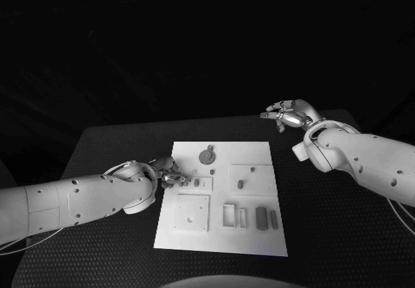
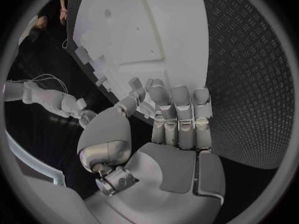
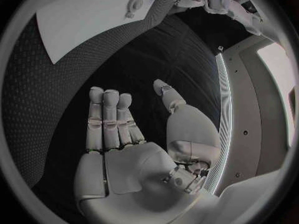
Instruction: Assemble the parts on the task board
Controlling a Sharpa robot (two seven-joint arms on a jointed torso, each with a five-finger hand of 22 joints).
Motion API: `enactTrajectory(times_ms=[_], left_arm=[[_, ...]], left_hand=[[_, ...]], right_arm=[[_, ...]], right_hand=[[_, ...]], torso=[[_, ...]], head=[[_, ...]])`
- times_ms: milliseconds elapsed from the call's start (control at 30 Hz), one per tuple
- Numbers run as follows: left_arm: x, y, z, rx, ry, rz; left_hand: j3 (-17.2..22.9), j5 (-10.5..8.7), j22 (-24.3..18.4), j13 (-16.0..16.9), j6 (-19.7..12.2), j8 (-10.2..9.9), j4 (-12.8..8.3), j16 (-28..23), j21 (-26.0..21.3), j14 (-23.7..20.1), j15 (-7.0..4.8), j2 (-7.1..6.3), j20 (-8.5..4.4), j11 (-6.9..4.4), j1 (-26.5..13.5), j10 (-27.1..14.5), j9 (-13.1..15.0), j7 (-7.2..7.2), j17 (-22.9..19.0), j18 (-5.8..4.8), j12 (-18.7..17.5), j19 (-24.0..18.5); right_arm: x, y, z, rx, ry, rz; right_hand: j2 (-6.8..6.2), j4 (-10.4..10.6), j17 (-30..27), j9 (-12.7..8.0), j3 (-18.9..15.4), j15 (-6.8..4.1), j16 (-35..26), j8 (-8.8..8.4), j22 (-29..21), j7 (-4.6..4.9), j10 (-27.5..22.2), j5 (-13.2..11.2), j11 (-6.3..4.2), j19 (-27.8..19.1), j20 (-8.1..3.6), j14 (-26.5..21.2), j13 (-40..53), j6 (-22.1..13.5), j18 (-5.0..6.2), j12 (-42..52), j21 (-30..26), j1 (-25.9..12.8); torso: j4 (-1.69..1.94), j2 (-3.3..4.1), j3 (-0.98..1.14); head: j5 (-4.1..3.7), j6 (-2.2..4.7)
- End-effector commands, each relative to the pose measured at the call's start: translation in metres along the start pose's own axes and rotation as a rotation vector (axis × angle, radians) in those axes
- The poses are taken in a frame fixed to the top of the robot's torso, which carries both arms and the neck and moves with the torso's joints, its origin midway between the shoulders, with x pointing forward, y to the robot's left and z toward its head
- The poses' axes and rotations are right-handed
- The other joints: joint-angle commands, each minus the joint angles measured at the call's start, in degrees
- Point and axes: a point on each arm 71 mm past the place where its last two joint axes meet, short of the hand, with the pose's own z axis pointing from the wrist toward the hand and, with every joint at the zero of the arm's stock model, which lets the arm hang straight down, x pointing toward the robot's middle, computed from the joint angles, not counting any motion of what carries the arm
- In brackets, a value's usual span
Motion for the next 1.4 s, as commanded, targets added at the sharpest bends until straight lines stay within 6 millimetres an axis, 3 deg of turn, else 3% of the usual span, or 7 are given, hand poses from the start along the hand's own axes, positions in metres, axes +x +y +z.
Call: enactTrajectory(times_ms=[33,367,633,967,1200,1267,1400], left_arm=[[0.0,-0.001,0.0,0.006,-0.002,-0.023],[-0.002,0.002,-0.001,0.003,-0.007,-0.03],[-0.008,-0.005,-0.001,0.028,-0.014,-0.083],[-0.035,-0.018,0.005,0.095,-0.1,-0.216],[-0.048,-0.034,0.01,0.235,-0.158,-0.23],[-0.05,-0.04,0.012,0.278,-0.159,-0.21],[-0.052,-0.06,0.016,0.411,-0.144,-0.1]], left_hand=[[-0.02,-0.2,0.08,-0.06,0.09,0.12,0.31,0.25,-0.33,-0.17,-0.32,-0.62,-5.59,0.35,0.13,0.12,0.09,0.35,-0.05,0.47,0.25,0.5],[0.2,-0.2,0.19,-0.07,0.02,0.14,1.08,0.27,-0.37,-0.2,-0.34,-1.36,-5.6,0.34,0.06,0.1,0.18,0.35,-0.06,0.49,0.26,0.56],[-0.49,-0.28,0.42,-0.08,-0.43,0.09,4.2,0.22,-0.64,-0.54,-0.3,-7.53,-5.46,0.49,-2.12,-0.04,0.43,0.51,-0.11,0.34,0.2,0.45],[-9.98,-0.15,0.23,-0.57,-7.51,-3.0,2.31,-1.76,-3.76,-6.15,0.31,-7.44,-4.95,2.64,-7.5,-5.68,0.06,2.63,-0.71,-0.05,-2.15,-4.09],[-9.52,4.6,-0.26,-6.6,-12.53,-4.31,-9.65,-9.83,-9.46,-16.15,7.36,-0.45,1.61,6.61,8.62,-15.78,0.54,6.21,-5.7,-1.66,-12.38,-13.35],[-6.78,1.64,-0.18,-9.15,-12.97,-4.37,-10.16,-11.37,-10.52,-17.09,8.53,-0.44,2.79,7.69,17.05,-16.93,0.48,6.58,-7.09,-1.4,-15.95,-14.44],[-4.38,1.76,0.49,-14.17,-14.36,-5.37,-10.43,-11.53,-11.11,-16.83,8.88,-0.53,3.31,10.07,24.72,-17.84,-0.76,7.32,-8.04,-1.31,-23.88,-14.44]], right_arm=[[0.001,0.001,0.0,-0.009,0.014,-0.001],[0.001,0.0,0.0,-0.009,0.013,-0.001],[0.002,-0.001,-0.001,-0.008,0.013,-0.001],[0.003,-0.001,0.0,-0.007,0.014,-0.001],[0.003,-0.001,0.0,-0.006,0.015,0.0],[0.003,-0.001,0.001,-0.005,0.014,-0.001],[0.003,-0.001,0.001,-0.004,0.015,-0.001]], right_hand=[[0.12,0.21,-0.06,-0.06,-0.1,0.14,0.33,0.26,0.1,1.6,-8.31,0.25,0.95,-0.03,0.27,-0.43,-0.1,1.76,1.66,0.33,-0.37,-0.28],[0.13,0.21,-0.1,-0.08,-0.12,0.14,0.36,0.27,0.12,1.6,-8.32,0.25,0.95,-0.02,0.27,-0.43,-0.16,1.75,1.66,0.37,-0.39,-0.3],[0.1,0.22,-0.13,-0.1,-0.14,0.14,0.37,0.27,0.14,1.6,-8.33,0.24,0.95,-0.01,0.28,-0.44,-0.2,1.73,1.66,0.4,-0.4,-0.34],[0.1,0.23,-0.16,-0.12,-0.16,0.15,0.38,0.26,0.15,1.61,-8.35,0.24,0.96,-0.02,0.28,-0.46,-0.26,1.69,1.66,0.42,-0.43,-0.37],[0.11,0.22,-0.18,-0.14,-0.15,0.15,0.4,0.26,0.16,1.61,-8.35,0.24,0.96,-0.02,0.28,-0.47,-0.29,1.68,1.66,0.44,-0.44,-0.36],[0.12,0.22,-0.19,-0.14,-0.15,0.15,0.4,0.26,0.17,1.61,-8.36,0.24,0.96,-0.01,0.28,-0.47,-0.3,1.68,1.66,0.45,-0.45,-0.35],[0.14,0.21,-0.2,-0.14,-0.14,0.15,0.41,0.27,0.17,1.61,-8.36,0.24,0.96,-0.01,0.27,-0.47,-0.31,1.68,1.66,0.46,-0.45,-0.33]], torso=[[0.01,0.02,0.01],[0.02,0.01,0.01],[-0.03,0.02,-0.06],[-0.06,0.0,0.06],[-0.1,0.04,0.05],[-0.08,0.03,0.04],[-0.03,0.0,0.05]], head=[[-0.04,-0.03],[-0.1,0.05],[-0.17,0.32],[-0.29,0.47],[-0.66,0.87],[-0.72,1.04],[-0.72,1.18]])
